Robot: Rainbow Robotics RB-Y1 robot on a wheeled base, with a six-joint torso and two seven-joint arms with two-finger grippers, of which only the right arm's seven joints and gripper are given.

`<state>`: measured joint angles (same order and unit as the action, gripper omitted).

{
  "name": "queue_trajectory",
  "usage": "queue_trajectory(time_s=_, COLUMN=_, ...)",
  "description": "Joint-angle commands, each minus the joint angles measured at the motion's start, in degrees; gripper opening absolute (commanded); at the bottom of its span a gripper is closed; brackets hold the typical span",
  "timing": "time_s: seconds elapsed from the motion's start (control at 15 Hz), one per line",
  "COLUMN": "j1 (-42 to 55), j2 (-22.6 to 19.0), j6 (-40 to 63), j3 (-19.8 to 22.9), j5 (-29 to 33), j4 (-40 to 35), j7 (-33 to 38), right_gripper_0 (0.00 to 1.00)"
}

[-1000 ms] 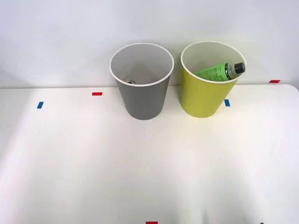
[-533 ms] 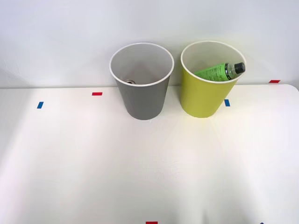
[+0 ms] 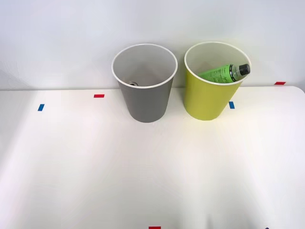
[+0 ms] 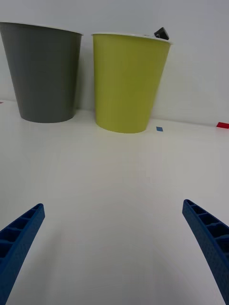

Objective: Put cans in the gray bin, plastic bottles in the light green bin

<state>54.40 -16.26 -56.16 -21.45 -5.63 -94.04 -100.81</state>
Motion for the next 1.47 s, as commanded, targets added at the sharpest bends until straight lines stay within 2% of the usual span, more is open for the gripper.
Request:
queue_trajectory(time_s=0.07, j1=0.0, j2=0.0, j6=0.0, j3=0.0, j5=0.0, j4=0.0, j7=0.0, right_gripper_0=1.0)
queue_trajectory(time_s=1.47, j1=0.0, j2=0.0, j6=0.0, j3=0.0, j5=0.0, j4=0.0, j7=0.0, right_gripper_0=1.0)
